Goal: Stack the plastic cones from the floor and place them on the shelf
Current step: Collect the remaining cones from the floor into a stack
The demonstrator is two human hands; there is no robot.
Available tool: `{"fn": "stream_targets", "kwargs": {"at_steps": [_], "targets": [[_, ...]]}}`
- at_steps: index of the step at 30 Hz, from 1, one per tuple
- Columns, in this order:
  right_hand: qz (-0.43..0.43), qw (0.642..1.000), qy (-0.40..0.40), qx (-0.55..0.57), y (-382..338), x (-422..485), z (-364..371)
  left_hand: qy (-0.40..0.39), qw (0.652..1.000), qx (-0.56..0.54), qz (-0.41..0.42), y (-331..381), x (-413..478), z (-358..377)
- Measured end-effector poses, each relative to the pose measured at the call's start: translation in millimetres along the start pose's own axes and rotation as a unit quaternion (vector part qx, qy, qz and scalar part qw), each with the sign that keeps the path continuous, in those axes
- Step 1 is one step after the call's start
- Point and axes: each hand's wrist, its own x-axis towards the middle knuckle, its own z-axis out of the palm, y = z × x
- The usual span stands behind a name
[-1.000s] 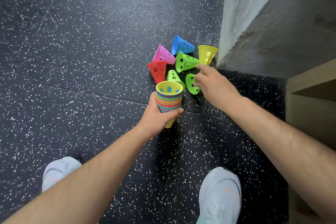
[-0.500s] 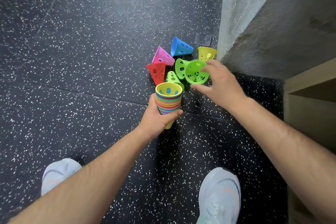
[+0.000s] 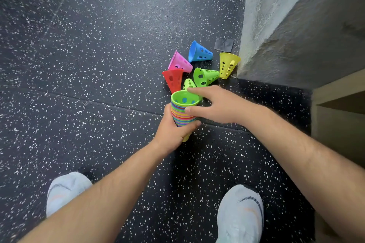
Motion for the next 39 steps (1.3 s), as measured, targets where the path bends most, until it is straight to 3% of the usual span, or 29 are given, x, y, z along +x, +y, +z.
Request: {"fn": "stream_targets", "kwargs": {"at_steps": [4,10,15,19,23,25,29,34,39], "targets": [[-0.054,0.986,0.158,0.027,16.1,10.1,14.6,0.025,1.000,-0.012,-0.006,1.6,-4.8,-2.8],[-0.095,0.980,0.100,-0.143,27.3,21.7,32.8,0.035,0.999,0.021,-0.014,4.6,-13.2,-16.8],[-0.083,0.975,0.104,-0.181,27.9,26.2,34.1,0.050,0.998,0.047,-0.013,7.5,-9.2,-34.5],[-0.058,0.982,0.154,-0.089,21.8,23.7,23.1,0.063,0.997,0.048,-0.015,10.3,-9.1,-46.1],[-0.042,0.959,0.280,0.017,8.2,22.5,11.3,0.073,0.996,0.057,-0.018,11.0,-7.7,-56.1],[-0.022,0.950,0.302,0.070,-2.9,21.2,8.0,0.080,0.995,0.060,-0.019,11.2,-6.2,-59.2],[-0.016,0.954,0.233,0.190,-28.7,17.3,10.8,0.090,0.995,0.049,-0.015,11.2,-7.2,-58.4],[-0.035,0.986,0.126,0.106,-36.1,19.9,27.0,0.089,0.995,0.045,-0.004,11.5,-4.3,-56.7],[-0.073,0.991,0.072,0.086,-33.7,27.9,37.2,0.085,0.996,0.026,-0.008,13.2,6.8,-60.2]]}}
